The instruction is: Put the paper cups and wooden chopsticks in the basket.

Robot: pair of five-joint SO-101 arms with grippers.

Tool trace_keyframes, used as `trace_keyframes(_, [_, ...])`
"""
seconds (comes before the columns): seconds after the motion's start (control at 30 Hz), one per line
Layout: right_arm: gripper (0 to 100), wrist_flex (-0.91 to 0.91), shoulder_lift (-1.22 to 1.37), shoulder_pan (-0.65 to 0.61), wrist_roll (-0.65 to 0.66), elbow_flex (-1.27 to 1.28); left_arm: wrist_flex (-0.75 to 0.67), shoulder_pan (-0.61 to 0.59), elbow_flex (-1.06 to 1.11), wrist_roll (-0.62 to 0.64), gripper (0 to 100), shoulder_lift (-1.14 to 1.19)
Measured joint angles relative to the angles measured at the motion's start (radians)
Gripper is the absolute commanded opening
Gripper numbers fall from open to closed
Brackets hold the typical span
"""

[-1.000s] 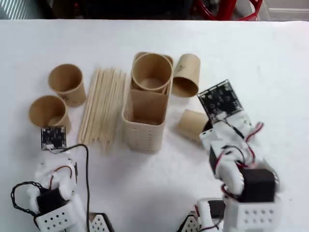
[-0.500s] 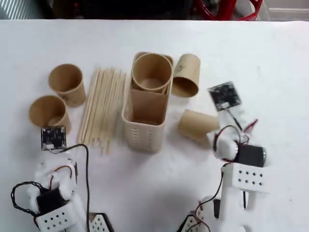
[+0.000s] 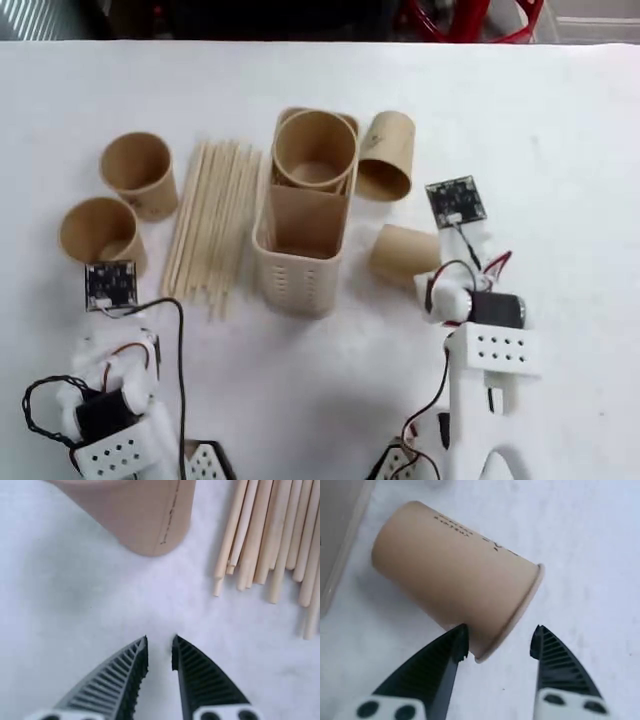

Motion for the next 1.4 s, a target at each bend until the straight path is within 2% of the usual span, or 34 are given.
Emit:
trace_keyframes(0.4, [20.7, -0.204, -0.002, -0.087, -0.006, 0.149, 0.000, 0.000, 0.000, 0.000, 10, 0.000])
trace_keyframes(0.47, [17.3, -0.262, -0.002, -0.087, -0.006, 0.184, 0.000, 0.000, 0.000, 0.000, 10, 0.000])
trace_keyframes(0.6, [1.2, -0.334, -0.002, -0.084, -0.006, 0.213, 0.000, 0.000, 0.000, 0.000, 10, 0.000])
trace_keyframes(0.7, [3.6, -0.373, 0.000, -0.089, -0.006, 0.213, 0.000, 0.000, 0.000, 0.000, 10, 0.000])
trace_keyframes(0.87, [1.7, -0.384, -0.002, -0.044, -0.008, 0.213, 0.000, 0.000, 0.000, 0.000, 10, 0.000])
trace_keyframes(1.0, [1.7, -0.384, -0.074, 0.044, -0.009, 0.213, 0.000, 0.000, 0.000, 0.000, 10, 0.000])
trace_keyframes(1.2, [1.7, -0.230, -0.328, 0.133, -0.009, 0.169, 0.000, 0.000, 0.000, 0.000, 10, 0.000])
trace_keyframes(1.4, [1.7, 0.084, -0.623, 0.097, -0.009, -0.011, 0.000, 0.000, 0.000, 0.000, 10, 0.000])
